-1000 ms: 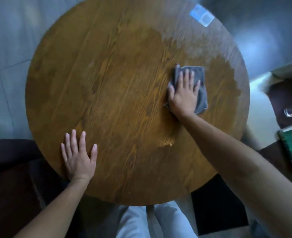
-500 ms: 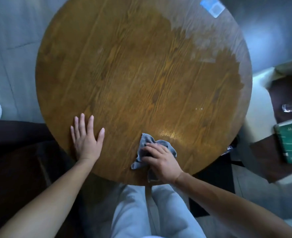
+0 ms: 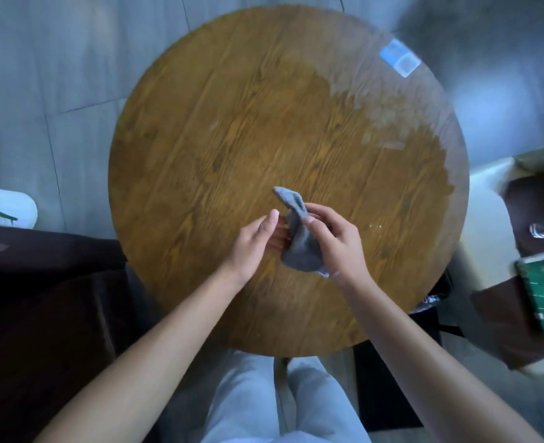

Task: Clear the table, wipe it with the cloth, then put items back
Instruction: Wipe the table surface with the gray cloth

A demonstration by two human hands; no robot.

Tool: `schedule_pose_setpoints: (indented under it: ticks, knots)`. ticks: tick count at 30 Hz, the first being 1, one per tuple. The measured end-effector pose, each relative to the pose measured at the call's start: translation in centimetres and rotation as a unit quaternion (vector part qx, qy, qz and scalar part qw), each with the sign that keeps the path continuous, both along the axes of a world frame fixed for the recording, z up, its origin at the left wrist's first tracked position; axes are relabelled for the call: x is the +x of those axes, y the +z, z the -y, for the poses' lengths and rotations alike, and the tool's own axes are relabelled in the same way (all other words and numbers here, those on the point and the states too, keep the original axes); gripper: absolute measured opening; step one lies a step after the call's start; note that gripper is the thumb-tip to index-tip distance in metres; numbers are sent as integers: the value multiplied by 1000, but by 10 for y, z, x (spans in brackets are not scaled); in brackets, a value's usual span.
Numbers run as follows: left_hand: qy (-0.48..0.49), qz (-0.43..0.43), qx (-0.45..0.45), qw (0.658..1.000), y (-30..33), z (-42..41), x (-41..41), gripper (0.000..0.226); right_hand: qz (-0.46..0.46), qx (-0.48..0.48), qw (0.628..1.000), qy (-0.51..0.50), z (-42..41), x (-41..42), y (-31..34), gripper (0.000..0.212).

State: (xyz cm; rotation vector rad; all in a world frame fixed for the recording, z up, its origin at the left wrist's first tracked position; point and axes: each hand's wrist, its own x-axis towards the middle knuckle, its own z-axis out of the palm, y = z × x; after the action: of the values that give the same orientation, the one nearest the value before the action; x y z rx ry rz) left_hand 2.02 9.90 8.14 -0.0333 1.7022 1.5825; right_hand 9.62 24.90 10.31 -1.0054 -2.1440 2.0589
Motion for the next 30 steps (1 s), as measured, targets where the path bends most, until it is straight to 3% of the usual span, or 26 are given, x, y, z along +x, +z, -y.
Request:
schedule_pose_setpoints:
  ticks: [3, 6, 8, 10, 13, 17, 24, 27, 30]
  knots:
    - [29, -43, -7, 999, 6, -4, -17, 21, -10, -110, 994, -24, 6, -14, 7, 26]
    - [51, -50, -5, 997, 12, -3, -38, 18, -2, -75, 995, -64, 5, -28, 6, 15]
    - [30, -49, 10, 998, 19, -1, -48, 21, 29, -77, 995, -57, 0, -35, 3, 37]
    - [-18, -57, 27, 998, 25, 3, -56, 20, 43, -134, 990, -10, -2, -42, 4, 45]
    - [-76, -88, 19, 993, 29, 7, -64, 20, 1, -113, 992, 52, 0, -49, 9, 27]
    - [-87, -124, -16, 988, 34, 19, -72, 19, -13, -62, 997, 32, 5, -52, 17, 6]
    - [-42, -195, -35, 979, 52, 31, -81, 38, -47, -117, 991, -51, 10, -46, 34, 20]
    - [-42, -222, -53, 973, 65, 35, -87, 28, -65, -87, 993, -38, 9, -40, 47, 20]
    - [-38, -226, -42, 973, 75, 35, -86, 17, -76, -128, 988, -31, 2, -33, 55, 23]
